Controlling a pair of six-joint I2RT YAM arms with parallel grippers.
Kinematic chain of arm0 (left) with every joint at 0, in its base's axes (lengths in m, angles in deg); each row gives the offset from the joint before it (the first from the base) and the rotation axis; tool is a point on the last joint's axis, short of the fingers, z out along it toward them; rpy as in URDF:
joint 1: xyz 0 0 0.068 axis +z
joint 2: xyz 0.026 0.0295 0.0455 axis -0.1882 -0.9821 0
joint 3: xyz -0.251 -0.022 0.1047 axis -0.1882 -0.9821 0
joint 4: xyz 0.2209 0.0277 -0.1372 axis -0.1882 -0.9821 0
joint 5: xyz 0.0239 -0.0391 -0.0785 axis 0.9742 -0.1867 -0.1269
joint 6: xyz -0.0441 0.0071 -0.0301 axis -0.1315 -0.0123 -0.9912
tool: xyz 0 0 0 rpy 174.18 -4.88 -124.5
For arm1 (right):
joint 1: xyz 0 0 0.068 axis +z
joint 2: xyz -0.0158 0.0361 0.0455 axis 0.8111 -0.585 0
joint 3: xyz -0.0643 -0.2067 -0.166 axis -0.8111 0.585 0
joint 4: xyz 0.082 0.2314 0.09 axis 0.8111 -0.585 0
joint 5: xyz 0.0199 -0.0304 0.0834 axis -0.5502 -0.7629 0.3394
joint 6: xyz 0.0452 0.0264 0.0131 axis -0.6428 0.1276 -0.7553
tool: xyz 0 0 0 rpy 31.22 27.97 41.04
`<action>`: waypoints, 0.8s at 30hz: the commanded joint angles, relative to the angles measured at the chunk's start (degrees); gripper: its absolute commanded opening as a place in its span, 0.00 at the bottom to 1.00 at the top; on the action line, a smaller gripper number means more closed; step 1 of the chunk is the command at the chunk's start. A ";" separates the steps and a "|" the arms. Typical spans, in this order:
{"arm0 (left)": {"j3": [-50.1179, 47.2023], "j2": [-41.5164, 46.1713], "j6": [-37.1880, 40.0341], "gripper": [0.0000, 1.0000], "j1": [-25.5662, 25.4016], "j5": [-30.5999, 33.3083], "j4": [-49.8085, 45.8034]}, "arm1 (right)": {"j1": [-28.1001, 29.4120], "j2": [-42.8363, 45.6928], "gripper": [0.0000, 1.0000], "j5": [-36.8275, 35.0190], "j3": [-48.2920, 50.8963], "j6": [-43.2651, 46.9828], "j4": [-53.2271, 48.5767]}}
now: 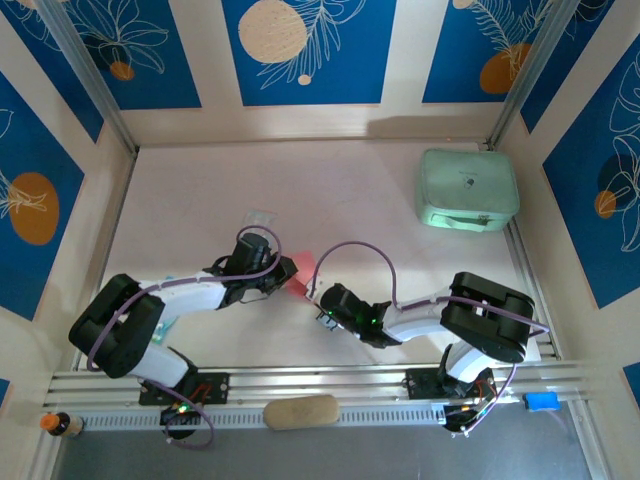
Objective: Fold a paper plane with a square sheet of paper (pick it up from the middle)
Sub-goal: Fourth fold the wing at the center of the table.
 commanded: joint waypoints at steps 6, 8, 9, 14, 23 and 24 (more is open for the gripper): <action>0.27 7.01 1.16 0.38 -0.26 5.16 -6.41 | -2.48 1.56 0.02 7.04 -0.56 -5.09 0.35; 0.18 8.41 1.56 0.40 -0.26 6.29 -7.73 | -3.53 1.73 0.02 9.94 -0.48 -6.92 0.27; 0.22 8.76 1.65 0.41 -0.26 6.52 -7.98 | -3.98 1.81 0.02 10.96 -0.38 -7.59 0.42; 0.29 8.33 1.83 0.43 -0.22 6.08 -7.83 | -5.64 2.25 0.02 14.23 0.26 -9.80 1.06; 1.78 4.22 1.51 0.55 -0.26 3.16 -6.50 | -6.25 3.34 0.02 14.62 0.61 -9.66 0.97; 1.99 3.83 1.52 0.55 -0.22 3.01 -6.38 | -6.25 3.32 0.02 14.61 0.71 -9.65 0.93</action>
